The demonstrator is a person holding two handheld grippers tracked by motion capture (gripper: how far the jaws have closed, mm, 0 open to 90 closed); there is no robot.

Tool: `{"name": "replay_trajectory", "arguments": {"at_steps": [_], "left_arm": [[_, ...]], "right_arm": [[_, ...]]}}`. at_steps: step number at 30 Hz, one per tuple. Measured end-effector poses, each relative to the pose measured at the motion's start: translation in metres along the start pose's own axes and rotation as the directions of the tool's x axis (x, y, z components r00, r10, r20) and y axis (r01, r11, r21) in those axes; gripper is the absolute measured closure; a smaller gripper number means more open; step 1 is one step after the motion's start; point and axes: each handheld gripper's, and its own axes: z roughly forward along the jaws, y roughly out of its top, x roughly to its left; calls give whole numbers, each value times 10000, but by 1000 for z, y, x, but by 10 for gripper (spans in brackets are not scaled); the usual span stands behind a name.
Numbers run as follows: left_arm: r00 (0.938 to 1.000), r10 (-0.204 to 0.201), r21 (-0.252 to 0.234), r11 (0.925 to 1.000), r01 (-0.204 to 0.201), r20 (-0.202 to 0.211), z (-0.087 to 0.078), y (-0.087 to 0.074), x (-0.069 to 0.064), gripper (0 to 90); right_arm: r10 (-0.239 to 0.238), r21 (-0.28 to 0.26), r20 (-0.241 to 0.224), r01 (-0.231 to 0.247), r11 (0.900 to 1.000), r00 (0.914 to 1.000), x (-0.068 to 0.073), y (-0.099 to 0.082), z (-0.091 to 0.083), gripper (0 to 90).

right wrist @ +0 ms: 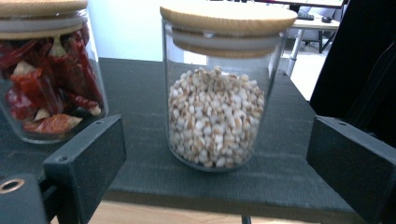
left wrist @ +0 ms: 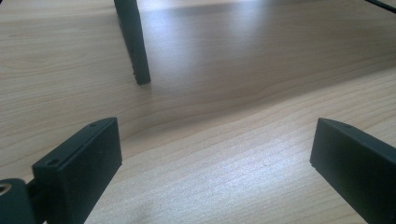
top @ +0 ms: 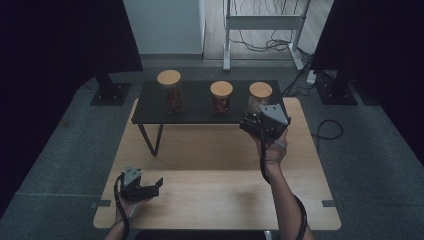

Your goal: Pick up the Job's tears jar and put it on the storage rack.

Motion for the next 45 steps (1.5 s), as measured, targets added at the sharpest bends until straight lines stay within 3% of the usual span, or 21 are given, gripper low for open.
{"name": "replay_trajectory", "arguments": {"at_steps": [18,34,41,45], "left_arm": [[9998,148,129,9998,-150,110,3,-1,-5,18],[9997,230,248,9994,-232,88,5,-1,-7,18],[9997,233,288,9993,-235,78,6,-1,-7,18],[9996,272,302,9992,-274,80,7,-1,-8,18]], "right_arm": [[476,-297,-47,-477,9984,9989,-12,-36,-28,40],[506,-260,-377,-516,9983,9980,-17,-69,-52,43],[609,36,-436,-608,9981,9972,-19,-78,-52,45],[426,520,-509,-400,9978,9978,-18,-80,-48,44]]}}
